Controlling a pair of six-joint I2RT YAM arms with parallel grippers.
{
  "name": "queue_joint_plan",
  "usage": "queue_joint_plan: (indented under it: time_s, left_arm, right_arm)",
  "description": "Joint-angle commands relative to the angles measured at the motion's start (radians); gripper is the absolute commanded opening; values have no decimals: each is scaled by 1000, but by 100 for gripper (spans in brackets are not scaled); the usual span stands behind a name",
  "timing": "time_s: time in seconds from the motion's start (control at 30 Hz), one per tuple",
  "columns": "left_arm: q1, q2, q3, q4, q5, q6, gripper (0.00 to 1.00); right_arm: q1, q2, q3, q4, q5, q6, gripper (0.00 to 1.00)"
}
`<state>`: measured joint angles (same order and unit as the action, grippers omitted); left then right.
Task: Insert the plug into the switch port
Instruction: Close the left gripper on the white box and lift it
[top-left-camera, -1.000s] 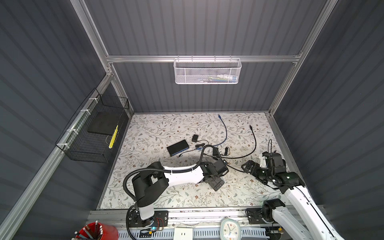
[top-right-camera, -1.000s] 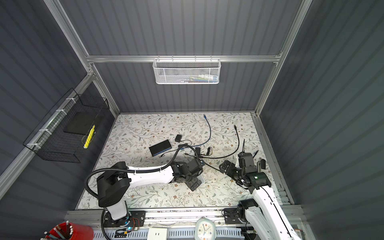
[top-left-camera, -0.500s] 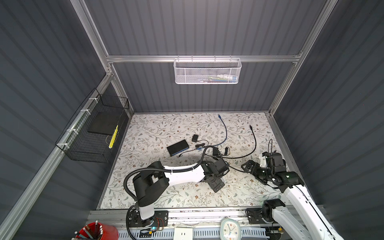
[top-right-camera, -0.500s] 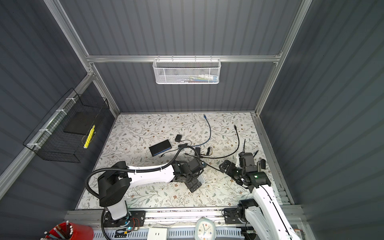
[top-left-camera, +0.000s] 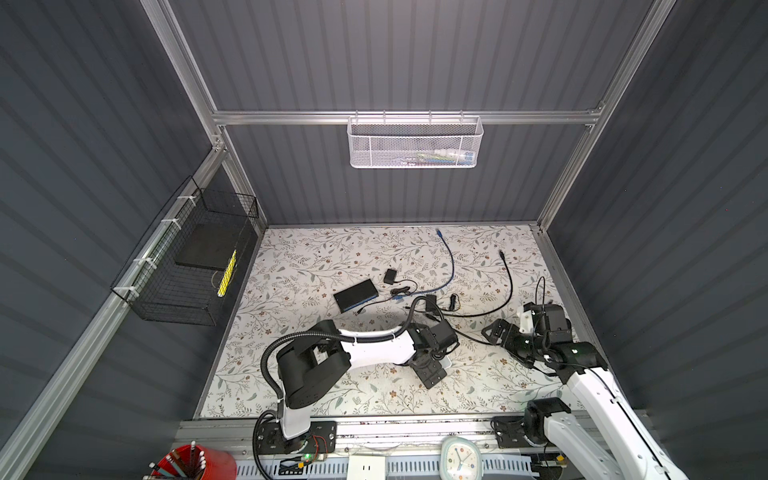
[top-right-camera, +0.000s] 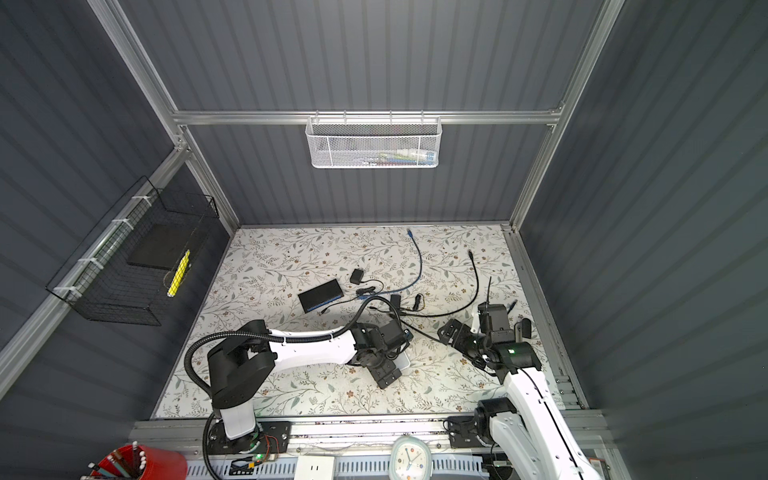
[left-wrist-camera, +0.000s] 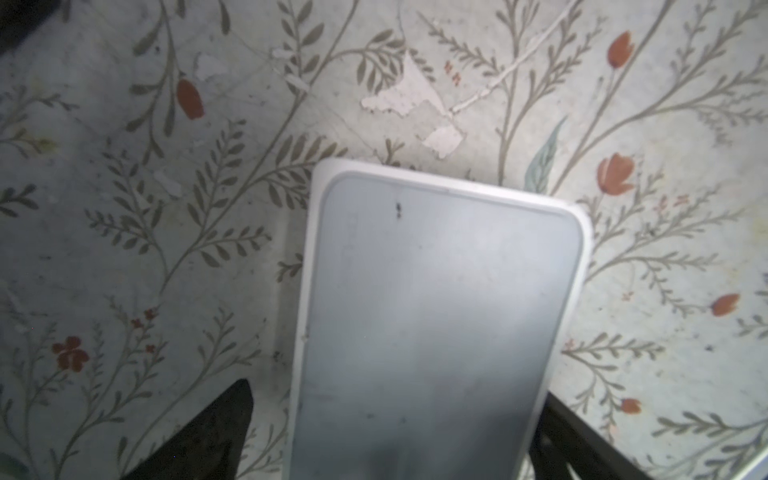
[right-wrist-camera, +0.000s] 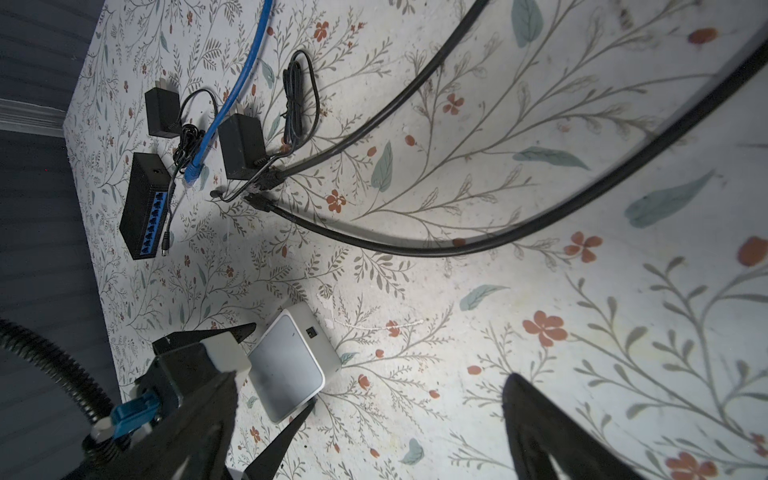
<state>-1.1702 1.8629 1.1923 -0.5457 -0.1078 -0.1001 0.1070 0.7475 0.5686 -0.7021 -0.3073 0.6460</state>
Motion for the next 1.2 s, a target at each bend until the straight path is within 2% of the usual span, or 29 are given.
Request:
queue_joint_plan:
  time_s: [0.0,0.23,0.27,0.5,0.67,0.8,0.9,1.17]
  left_arm:
    - [-4,5,9,6,3,22,90]
    - [-5,-8,-28,23,6,25,64]
    - [-5,-13,-35,27,4,26,60]
    - [-5,-143,-105,91,-59,46,48]
    - [-5,-294,-132,155,-85,95,45]
    - [-5,-374,-139,193,-93,133,45]
    - [-5,-403,-145,210,-85,180,46]
    - [-5,-404,-116,189,-107,256,45]
  right_arm:
    - [-7,4,17,15,-10,-16,99]
    - [-12,12,4,36,-17,-13,99]
    - [-12,13,1,43,-58,-12,99]
    - [-12,-27,-32,74,-113,4,99]
    - [-12,-48,-32,63,-149,-4,98]
    - [-12,-42,-27,82,-282,-4,96]
    - [-12,-40,-19,105,-370,1,95]
    - [-12,-5,27,139,-488,-25,91]
